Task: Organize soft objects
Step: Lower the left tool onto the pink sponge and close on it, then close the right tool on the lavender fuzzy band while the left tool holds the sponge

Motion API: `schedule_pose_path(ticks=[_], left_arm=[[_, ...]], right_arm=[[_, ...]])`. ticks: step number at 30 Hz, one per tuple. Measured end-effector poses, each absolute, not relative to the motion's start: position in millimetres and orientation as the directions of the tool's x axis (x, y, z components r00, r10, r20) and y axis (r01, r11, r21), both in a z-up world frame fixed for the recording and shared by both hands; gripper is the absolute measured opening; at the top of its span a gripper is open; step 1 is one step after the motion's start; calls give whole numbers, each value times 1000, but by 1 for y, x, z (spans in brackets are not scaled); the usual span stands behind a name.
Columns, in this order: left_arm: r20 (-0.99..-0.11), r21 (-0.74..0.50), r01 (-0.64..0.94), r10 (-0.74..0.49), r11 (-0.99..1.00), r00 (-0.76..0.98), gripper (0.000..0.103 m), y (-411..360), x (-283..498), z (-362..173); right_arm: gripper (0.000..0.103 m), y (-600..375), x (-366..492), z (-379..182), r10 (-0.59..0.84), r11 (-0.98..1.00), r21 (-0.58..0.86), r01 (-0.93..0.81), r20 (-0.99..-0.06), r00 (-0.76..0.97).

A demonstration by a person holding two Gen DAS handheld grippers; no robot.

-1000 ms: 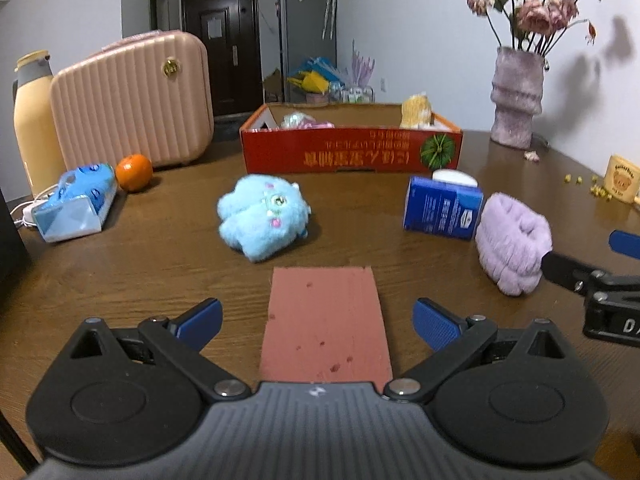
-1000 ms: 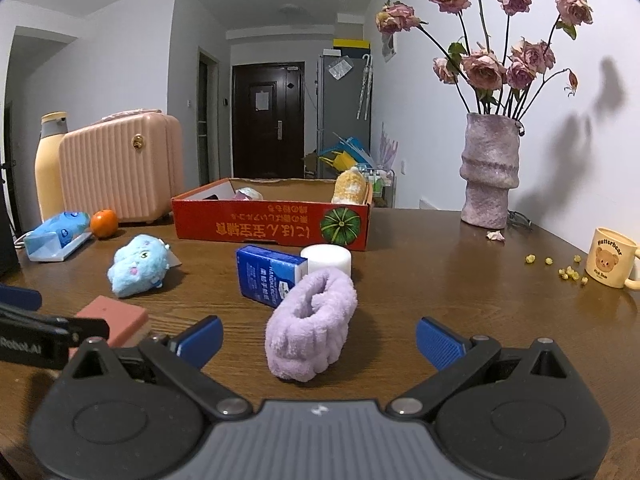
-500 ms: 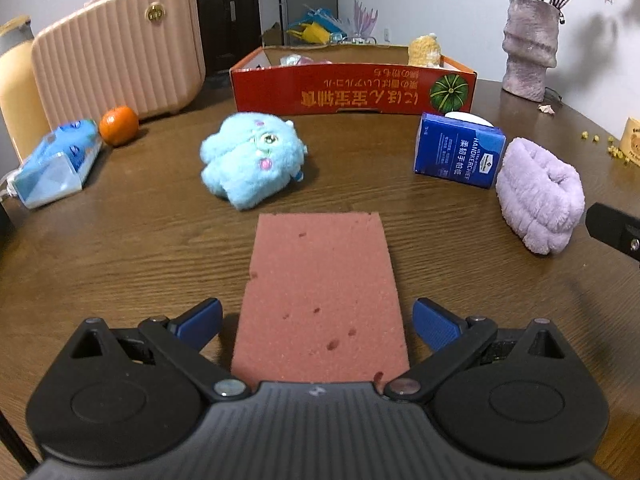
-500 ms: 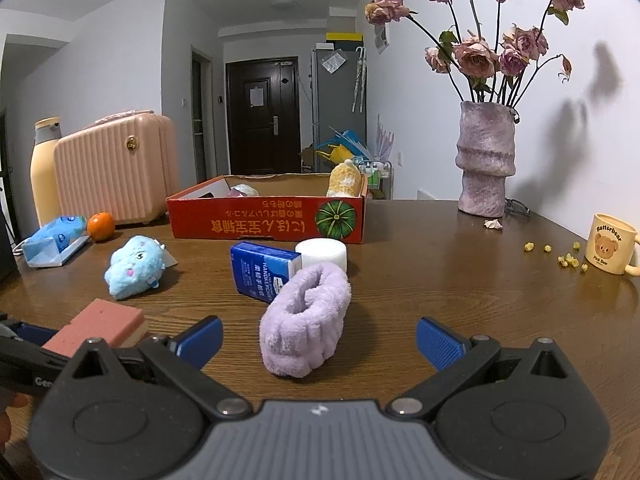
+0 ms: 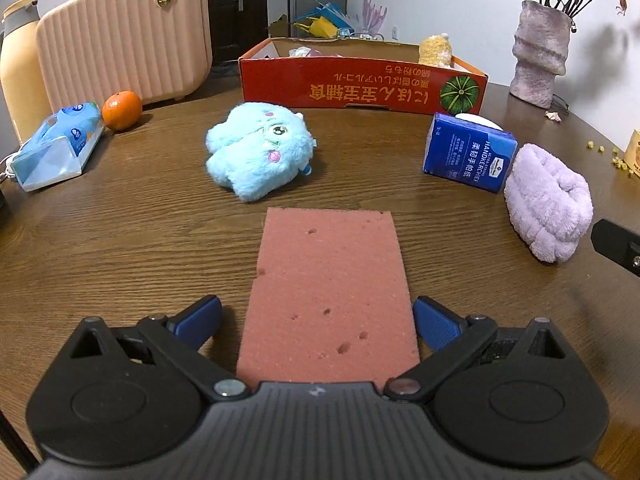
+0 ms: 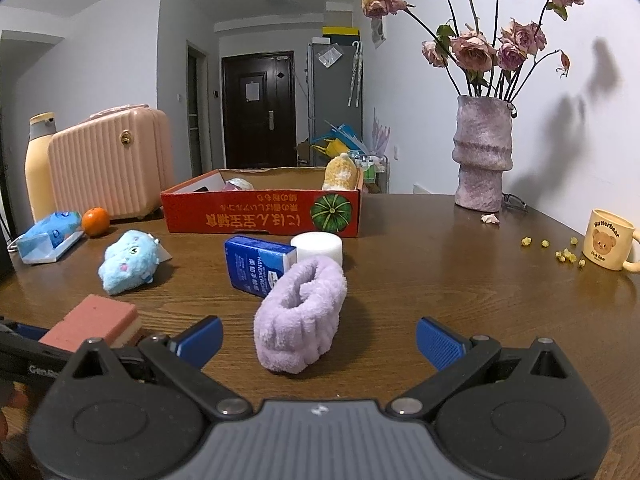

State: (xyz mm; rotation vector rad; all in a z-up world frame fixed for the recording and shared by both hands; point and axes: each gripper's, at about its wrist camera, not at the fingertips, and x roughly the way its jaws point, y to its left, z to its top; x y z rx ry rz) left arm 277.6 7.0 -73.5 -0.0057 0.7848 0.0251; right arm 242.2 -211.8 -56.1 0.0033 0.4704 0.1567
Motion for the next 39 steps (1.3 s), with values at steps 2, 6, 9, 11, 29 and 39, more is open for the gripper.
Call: schedule_pose_path(ticks=[2,6,9,11,29,39], left_arm=[[-706,4,-24,20,1000,708,103,7,278,-73],[-695,4,-24,20,1000,719,96,7,277,-73],[-678,-1,-18,12,1000,735,74,8,274,-70],[-672,-9,-12,3,1000,741,71,8,273,-68],[-515,-50,-58,24,997,857,71,27,252,-35],[-470,-46,-90,58,995,881,71,46,247,-27]], right_arm=[[103,-212,243,-57,148,988,38,-147,-455,878],[103,-212,244,-57,144,989,38,-142,-461,876],[103,-212,245,-58,138,990,35,-138,-466,874],[103,-212,245,-58,133,991,34,-133,-468,873],[103,-204,254,-62,156,986,29,-163,-491,857],[103,-194,279,-67,154,987,49,-152,-540,828]])
